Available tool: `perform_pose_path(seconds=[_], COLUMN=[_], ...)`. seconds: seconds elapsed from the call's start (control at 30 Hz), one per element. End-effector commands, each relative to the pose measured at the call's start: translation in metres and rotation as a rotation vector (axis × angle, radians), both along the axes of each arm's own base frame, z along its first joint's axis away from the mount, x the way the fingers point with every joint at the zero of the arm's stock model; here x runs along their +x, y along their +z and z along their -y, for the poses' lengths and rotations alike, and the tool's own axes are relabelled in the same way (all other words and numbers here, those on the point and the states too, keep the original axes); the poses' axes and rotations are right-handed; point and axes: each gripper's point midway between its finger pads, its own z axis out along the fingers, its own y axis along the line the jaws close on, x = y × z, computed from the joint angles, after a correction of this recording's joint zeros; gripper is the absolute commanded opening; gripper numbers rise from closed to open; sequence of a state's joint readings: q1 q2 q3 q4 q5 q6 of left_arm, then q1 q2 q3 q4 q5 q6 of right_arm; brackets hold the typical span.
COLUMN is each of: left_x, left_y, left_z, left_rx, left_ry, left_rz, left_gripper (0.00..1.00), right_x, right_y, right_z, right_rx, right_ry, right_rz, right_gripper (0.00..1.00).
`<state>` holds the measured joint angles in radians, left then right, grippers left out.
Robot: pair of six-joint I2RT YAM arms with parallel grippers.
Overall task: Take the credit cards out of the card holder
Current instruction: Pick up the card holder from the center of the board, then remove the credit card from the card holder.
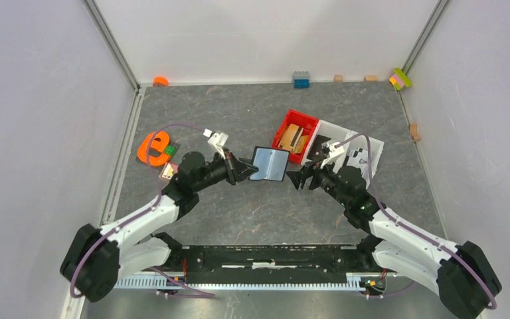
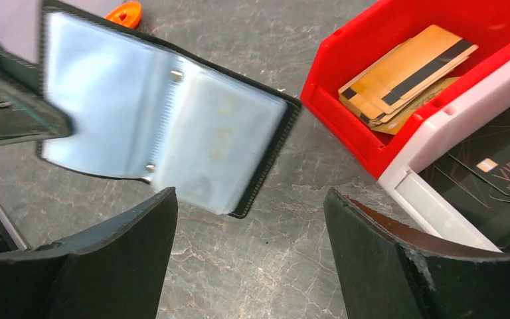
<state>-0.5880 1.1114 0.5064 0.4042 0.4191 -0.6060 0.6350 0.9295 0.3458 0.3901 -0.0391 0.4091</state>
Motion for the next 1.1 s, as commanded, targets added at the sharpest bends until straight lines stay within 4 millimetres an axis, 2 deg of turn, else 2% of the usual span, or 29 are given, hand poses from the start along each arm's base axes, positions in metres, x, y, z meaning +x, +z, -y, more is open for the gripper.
perform_pose_path(seconds=[0.0,0.13,0.43,0.6,0.7,0.9,1.07], left_x=[-0.004,-0.018,-0.048,-0.060,-0.065,-0.065,-0.064], left_y=[0.057,0.077,0.107,0.114,0.116,0.114,0.113], left_z=[-0.009,-0.012,-0.016,-0.011,-0.007,-0.004,-0.004], left_rx=[-0.179,-0.243,-0.385,-0.416,-0.430,-0.429,-0.429], left_ry=[0.038,0.010,-0.073,-0.142,-0.179,-0.192,-0.183], left_rz=[0.180,0.247,0.349,0.366,0.363,0.350,0.349], left_gripper=[0.02,0.02,0.03,0.03,0.03,0.03,0.03], right_x=[0.005,0.003,-0.004,-0.007,-0.019,-0.033,-0.051], right_y=[0.018,0.025,0.036,0.036,0.047,0.061,0.076], right_z=[0.016,0.027,0.035,0.022,0.009,0.009,-0.003], right_rx=[0.066,0.111,0.179,0.184,0.221,0.281,0.328], right_ry=[-0.091,-0.137,-0.156,-0.084,0.017,0.070,0.190], right_rz=[0.068,0.108,0.173,0.164,0.212,0.286,0.348], right_gripper=[0.86,0.86,0.87,0.86,0.85,0.84,0.76])
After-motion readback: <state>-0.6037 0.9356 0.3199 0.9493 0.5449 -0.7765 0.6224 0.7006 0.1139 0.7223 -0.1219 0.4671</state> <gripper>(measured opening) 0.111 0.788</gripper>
